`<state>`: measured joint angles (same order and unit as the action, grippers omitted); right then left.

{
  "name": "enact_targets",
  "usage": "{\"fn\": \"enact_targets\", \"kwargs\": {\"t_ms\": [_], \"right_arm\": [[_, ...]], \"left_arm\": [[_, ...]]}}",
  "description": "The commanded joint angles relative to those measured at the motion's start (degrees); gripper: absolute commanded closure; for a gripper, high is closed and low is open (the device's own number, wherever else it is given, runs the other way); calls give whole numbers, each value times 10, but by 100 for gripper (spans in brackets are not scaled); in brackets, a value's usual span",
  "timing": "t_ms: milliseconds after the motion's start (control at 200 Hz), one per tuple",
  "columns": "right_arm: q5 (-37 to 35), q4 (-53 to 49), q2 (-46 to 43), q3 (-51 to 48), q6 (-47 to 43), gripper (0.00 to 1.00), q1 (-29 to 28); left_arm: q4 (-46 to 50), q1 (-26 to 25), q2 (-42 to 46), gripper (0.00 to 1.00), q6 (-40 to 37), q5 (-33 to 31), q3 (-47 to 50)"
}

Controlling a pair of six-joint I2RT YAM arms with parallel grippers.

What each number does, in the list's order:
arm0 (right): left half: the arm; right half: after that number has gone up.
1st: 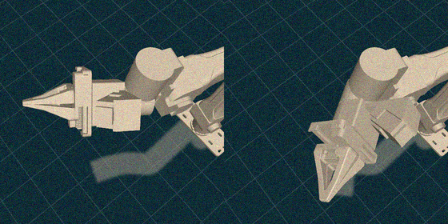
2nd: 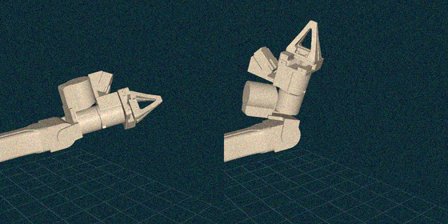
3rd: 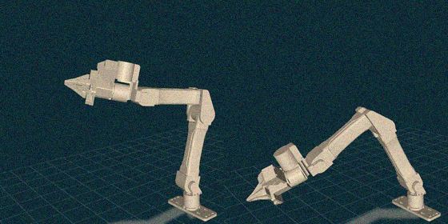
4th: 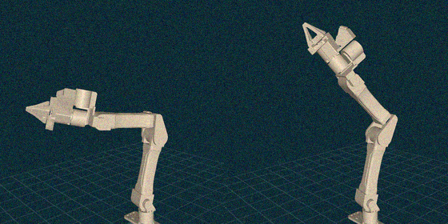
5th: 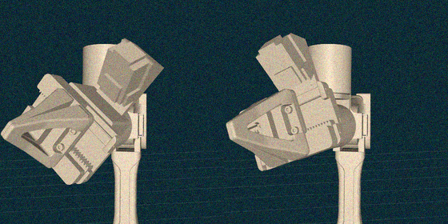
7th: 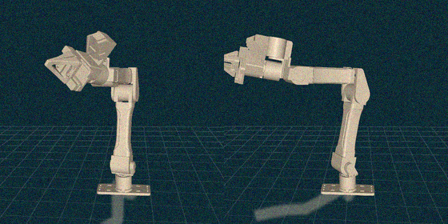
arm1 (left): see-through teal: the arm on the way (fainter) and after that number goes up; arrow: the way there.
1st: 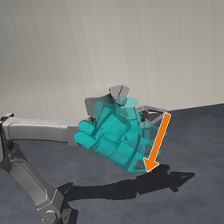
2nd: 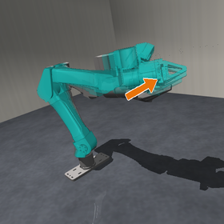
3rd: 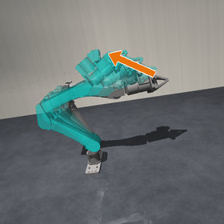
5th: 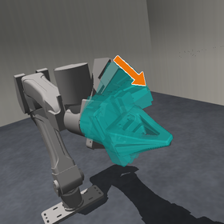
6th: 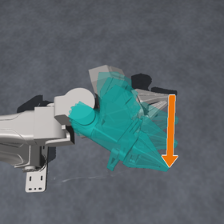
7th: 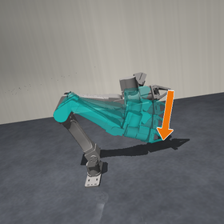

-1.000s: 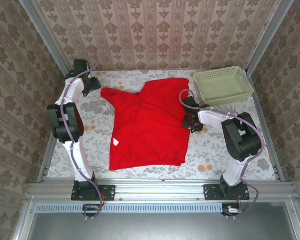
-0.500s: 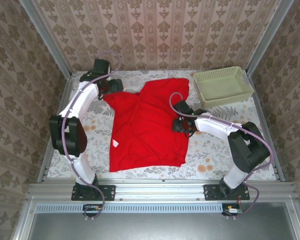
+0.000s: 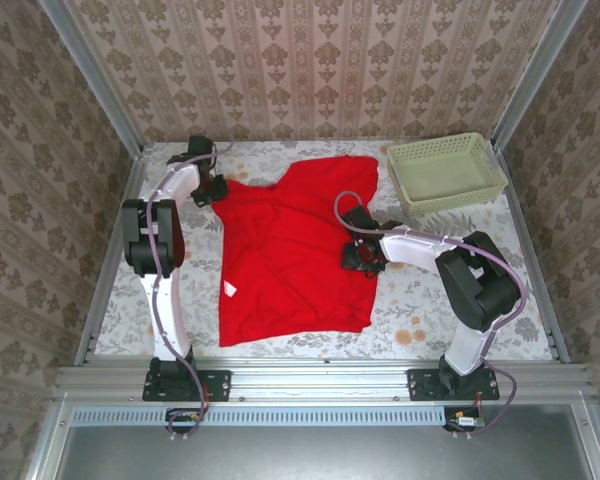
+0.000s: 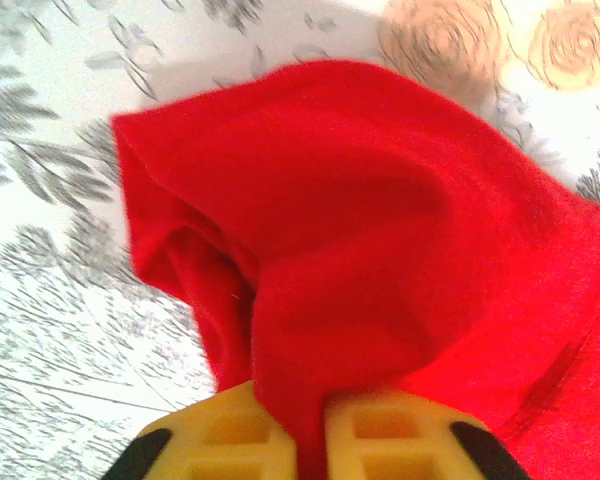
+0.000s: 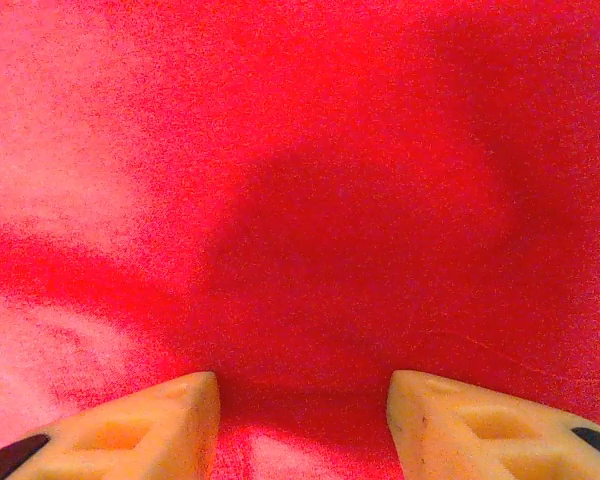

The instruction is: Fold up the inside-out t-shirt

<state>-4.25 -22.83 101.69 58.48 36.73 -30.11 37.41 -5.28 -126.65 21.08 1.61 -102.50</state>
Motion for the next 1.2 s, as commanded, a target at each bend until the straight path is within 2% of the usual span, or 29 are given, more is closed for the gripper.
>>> {"fn": "enact_targets", "kwargs": {"t_ms": [0,150,245,335,400,420,485,515,620,730,865,1015,1130,1190], "right_arm": [[-12,-11,17,-40,26,49,9],[-16,-11,12,-51,24,49,13],[-17,-8,2,-51,21,49,14],[-13,-1,-27,-55,6,49,11],[-19,-10,-51,-53,-9,48,5],[-22,-14,-63,-51,-16,48,1],[-48,-38,-100,-46,-38,43,-18],[-61,-49,-116,-44,-47,40,-29],[-89,-76,-172,-48,-71,35,-71],[-91,-99,-214,-64,-85,34,-129],[-93,-94,-215,-72,-78,34,-222],[-89,-53,-172,-64,-69,34,-304],[-89,-36,-121,-45,-59,35,-332],[-90,-27,-92,-36,-56,38,-339]], "left_arm": [[-10,35,5,96,6,4,-30],[-15,72,24,99,12,20,-26],[-19,79,44,93,13,11,-17],[-6,76,58,82,12,15,-17],[20,71,71,75,18,-6,-16],[30,68,77,71,22,-16,-13],[54,63,114,48,43,-50,13],[54,60,139,44,53,-57,39],[13,42,250,39,66,-39,162],[-32,4,368,35,75,-15,303],[-91,-36,494,30,107,-1,472],[-125,-64,586,31,128,15,602],[-151,-85,648,30,143,20,678],[-172,-91,678,26,141,22,717]]}}
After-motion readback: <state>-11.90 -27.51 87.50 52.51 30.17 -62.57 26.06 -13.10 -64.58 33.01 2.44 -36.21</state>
